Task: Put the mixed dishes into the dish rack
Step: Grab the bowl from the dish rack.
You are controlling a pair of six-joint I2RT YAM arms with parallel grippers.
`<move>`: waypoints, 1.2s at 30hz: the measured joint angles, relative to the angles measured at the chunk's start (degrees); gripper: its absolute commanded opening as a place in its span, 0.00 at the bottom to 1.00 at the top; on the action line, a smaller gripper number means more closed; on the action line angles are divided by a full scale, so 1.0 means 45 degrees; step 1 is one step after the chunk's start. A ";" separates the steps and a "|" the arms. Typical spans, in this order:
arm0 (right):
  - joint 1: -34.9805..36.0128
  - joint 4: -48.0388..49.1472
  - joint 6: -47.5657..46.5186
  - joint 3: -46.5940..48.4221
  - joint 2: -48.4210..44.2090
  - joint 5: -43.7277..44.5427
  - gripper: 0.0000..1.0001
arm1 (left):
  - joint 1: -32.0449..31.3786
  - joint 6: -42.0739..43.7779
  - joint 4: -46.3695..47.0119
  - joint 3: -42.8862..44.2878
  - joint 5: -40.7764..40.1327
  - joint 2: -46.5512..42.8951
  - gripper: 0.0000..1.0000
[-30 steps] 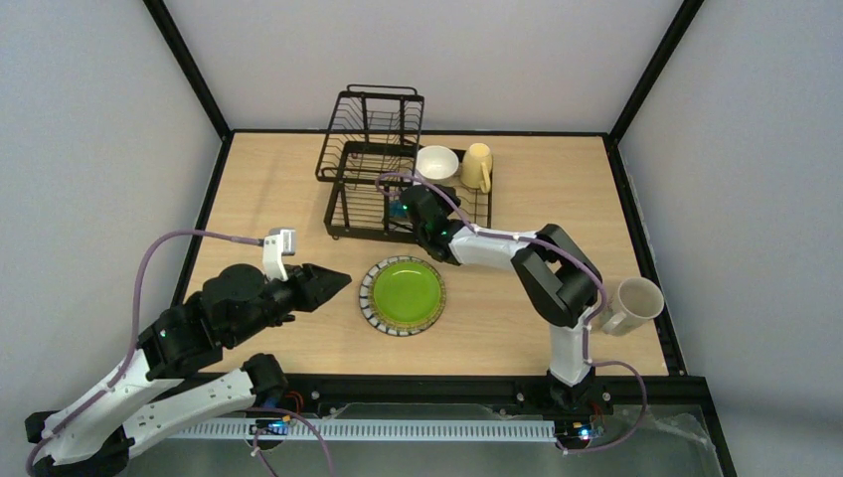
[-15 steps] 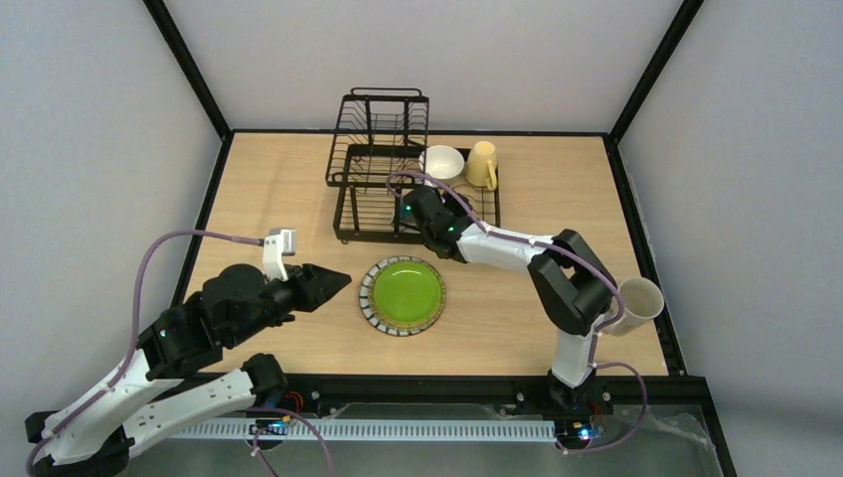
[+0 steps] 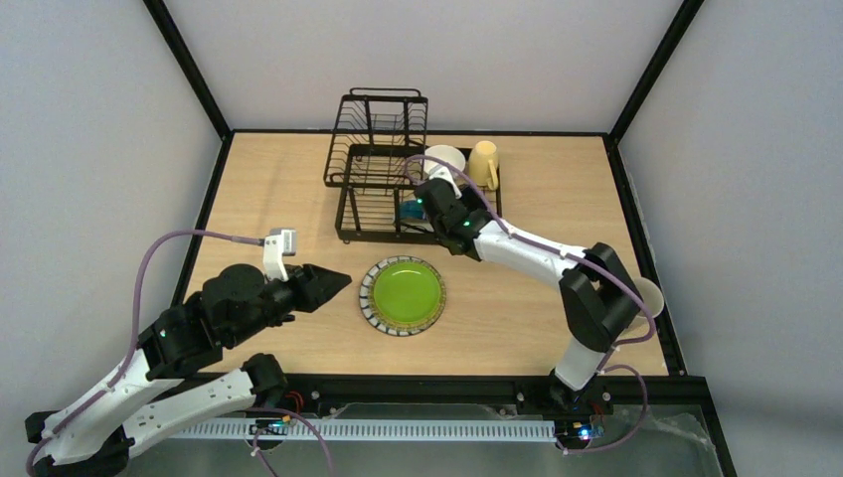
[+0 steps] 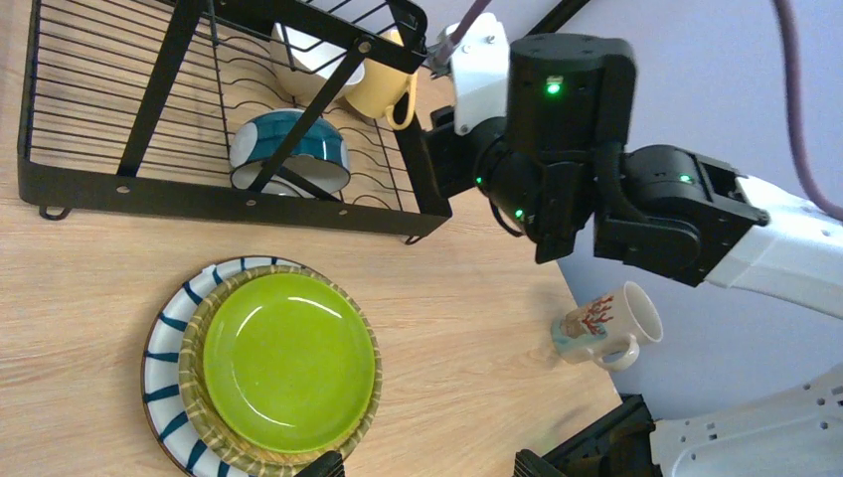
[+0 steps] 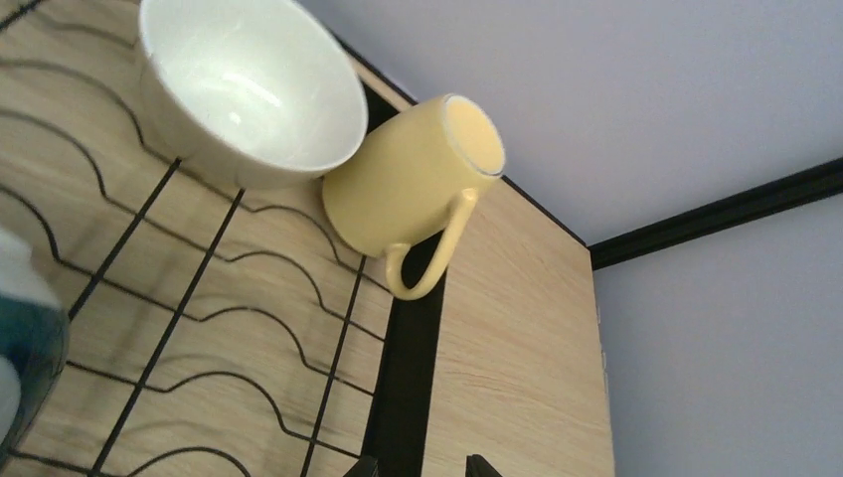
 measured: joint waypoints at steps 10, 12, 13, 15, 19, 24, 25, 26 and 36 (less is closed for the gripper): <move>-0.0117 -0.0049 0.1734 0.0024 -0.0738 0.0141 0.48 | 0.0000 0.0092 0.0000 0.0019 0.0121 0.0000 0.99; -0.0291 -0.0398 0.2346 0.0189 -0.0733 -0.0049 0.43 | 0.0000 0.0126 -0.0005 0.0073 0.0131 0.0005 0.99; -0.0476 -0.0617 0.2696 0.0355 -0.0729 -0.0194 0.41 | 0.0000 0.0136 -0.0015 0.0126 0.0131 0.0015 0.99; -0.1020 -0.1112 0.3487 0.0913 -0.0690 -0.0729 0.37 | 0.0000 0.0199 -0.0015 0.0316 0.0126 0.0092 0.99; -0.2317 -0.2045 0.4901 0.3138 -0.0049 -0.1836 0.36 | 0.0000 0.0369 0.0019 0.0612 0.0034 0.0253 0.99; -0.3075 -0.3521 0.6071 0.7276 0.2385 -0.3133 0.39 | 0.0000 0.0510 0.0151 0.0612 -0.0151 0.0495 0.99; -0.3084 -0.3866 0.6324 0.7878 0.2871 -0.3405 0.39 | 0.0000 0.0544 0.0185 0.0612 -0.0185 0.0602 0.99; -0.3104 -0.4342 0.6606 0.8553 0.3434 -0.3750 0.40 | 0.0000 0.0597 0.0209 0.0612 -0.0233 0.0704 0.99; -0.3347 -0.6766 0.9214 0.9316 0.5090 -0.6193 0.42 | 0.0000 0.0981 0.0296 0.0627 -0.0573 0.1171 0.99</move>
